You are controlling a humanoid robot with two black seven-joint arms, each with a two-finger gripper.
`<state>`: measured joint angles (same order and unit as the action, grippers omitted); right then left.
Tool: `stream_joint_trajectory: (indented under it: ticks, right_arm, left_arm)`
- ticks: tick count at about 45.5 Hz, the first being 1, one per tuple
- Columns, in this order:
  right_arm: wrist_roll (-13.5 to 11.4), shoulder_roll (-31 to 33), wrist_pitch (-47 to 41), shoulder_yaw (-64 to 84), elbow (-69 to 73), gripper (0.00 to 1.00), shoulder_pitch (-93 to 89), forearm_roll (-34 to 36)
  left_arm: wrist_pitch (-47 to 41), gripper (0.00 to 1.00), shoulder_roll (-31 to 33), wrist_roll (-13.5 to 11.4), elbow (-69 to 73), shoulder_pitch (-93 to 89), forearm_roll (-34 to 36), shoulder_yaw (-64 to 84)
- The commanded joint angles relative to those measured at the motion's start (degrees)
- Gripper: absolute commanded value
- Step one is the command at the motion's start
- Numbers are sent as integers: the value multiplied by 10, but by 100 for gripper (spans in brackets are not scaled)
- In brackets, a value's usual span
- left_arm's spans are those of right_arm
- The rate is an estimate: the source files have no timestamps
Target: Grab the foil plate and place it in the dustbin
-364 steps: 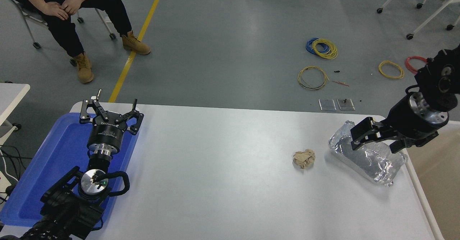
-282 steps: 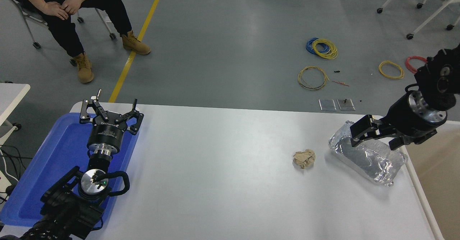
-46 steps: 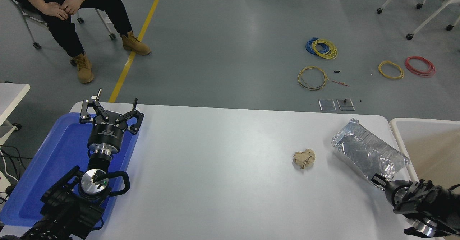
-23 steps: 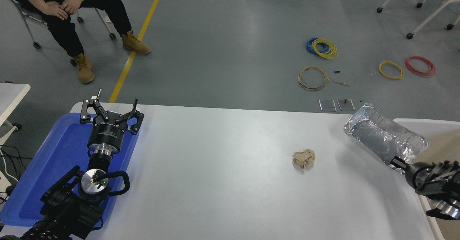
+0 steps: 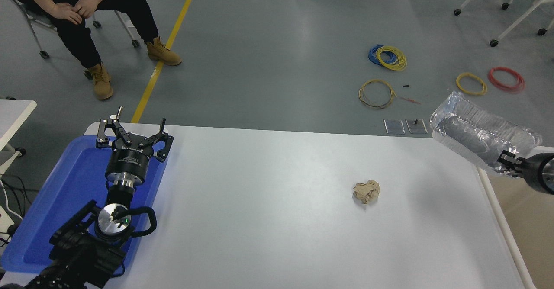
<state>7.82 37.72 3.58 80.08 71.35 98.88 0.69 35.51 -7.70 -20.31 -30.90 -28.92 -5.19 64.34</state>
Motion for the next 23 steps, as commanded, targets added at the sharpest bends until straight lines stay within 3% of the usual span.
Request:
stream_joint_trajectory:
  ticks: [1, 15, 23]
  right_arm:
    - [0, 8, -90, 74, 21, 0, 139, -9]
    - [0, 10, -180, 133, 21, 0, 249, -32]
    - [0, 16, -186, 140, 21, 0, 260, -40]
  left_arm:
    - [0, 100, 1, 0, 0, 0, 0, 0]
    - [0, 100, 0, 0, 0, 1, 0, 0]
    - [0, 100, 0, 0, 0, 1, -1, 0]
